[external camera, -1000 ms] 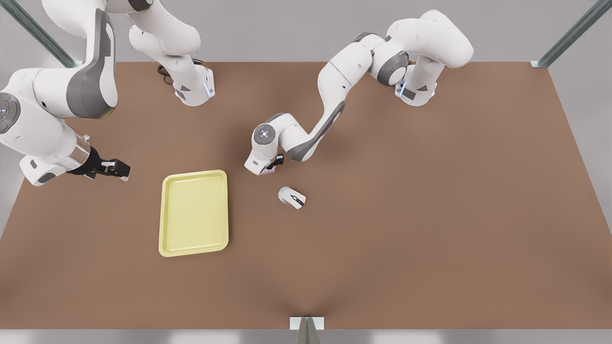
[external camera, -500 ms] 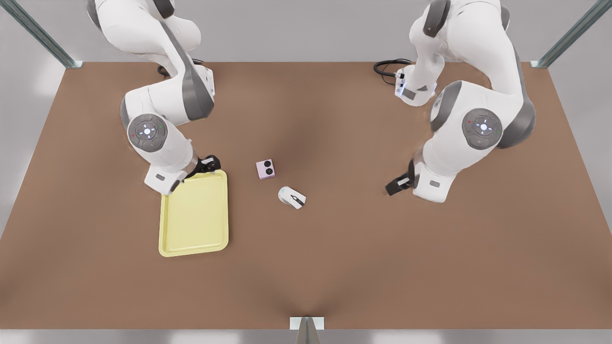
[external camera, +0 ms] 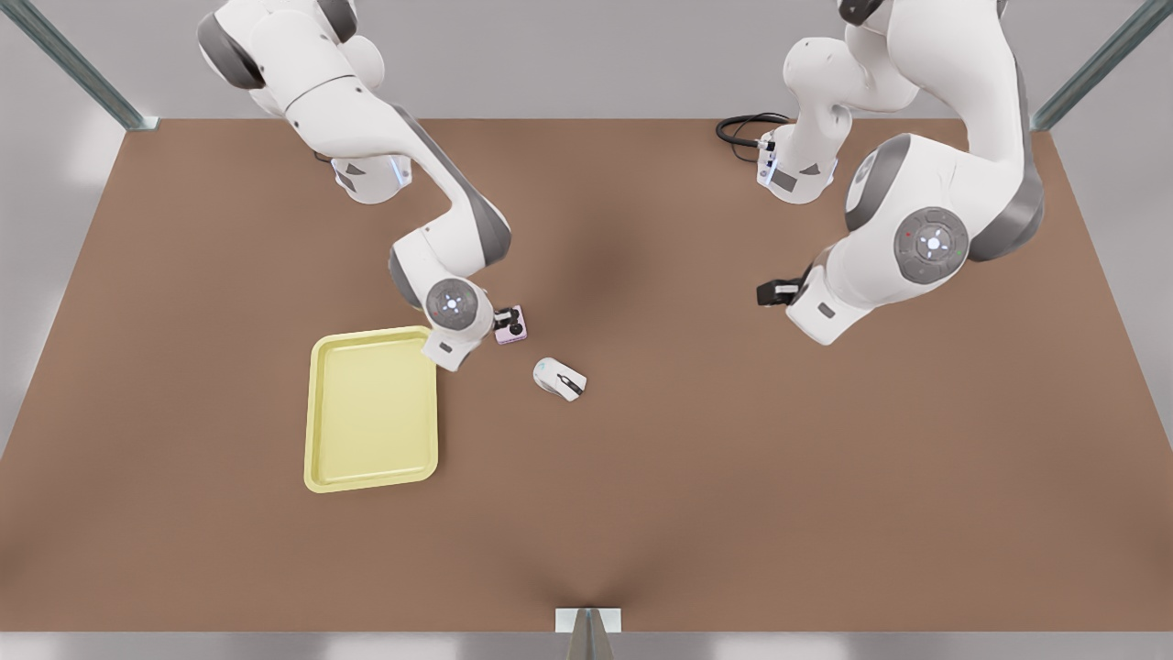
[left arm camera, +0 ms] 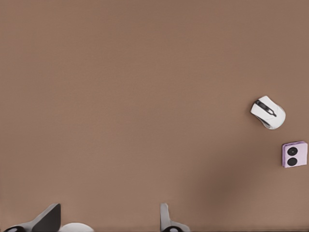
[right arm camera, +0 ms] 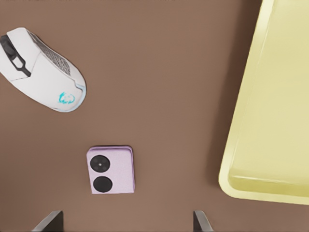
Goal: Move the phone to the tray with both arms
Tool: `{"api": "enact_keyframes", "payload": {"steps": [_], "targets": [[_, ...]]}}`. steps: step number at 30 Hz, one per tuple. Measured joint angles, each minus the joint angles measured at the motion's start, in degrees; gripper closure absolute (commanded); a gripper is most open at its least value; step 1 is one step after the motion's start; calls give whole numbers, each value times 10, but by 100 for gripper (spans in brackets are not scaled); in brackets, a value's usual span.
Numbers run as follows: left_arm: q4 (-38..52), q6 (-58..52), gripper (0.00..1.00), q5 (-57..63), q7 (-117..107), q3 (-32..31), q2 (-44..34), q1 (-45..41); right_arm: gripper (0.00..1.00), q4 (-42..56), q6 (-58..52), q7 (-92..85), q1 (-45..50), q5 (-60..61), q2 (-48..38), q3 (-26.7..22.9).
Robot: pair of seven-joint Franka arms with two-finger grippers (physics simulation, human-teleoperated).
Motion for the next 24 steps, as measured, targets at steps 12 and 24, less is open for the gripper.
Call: {"api": "enact_keyframes", "payload": {"steps": [12,24], "targets": [[0,9,0,-2,80,-1,13,0,0,-16,169,57,18,-29,70,3],[0,18,0,0,121,-2,20,0,0,-167,316,64,15,-22,13,37]]}}
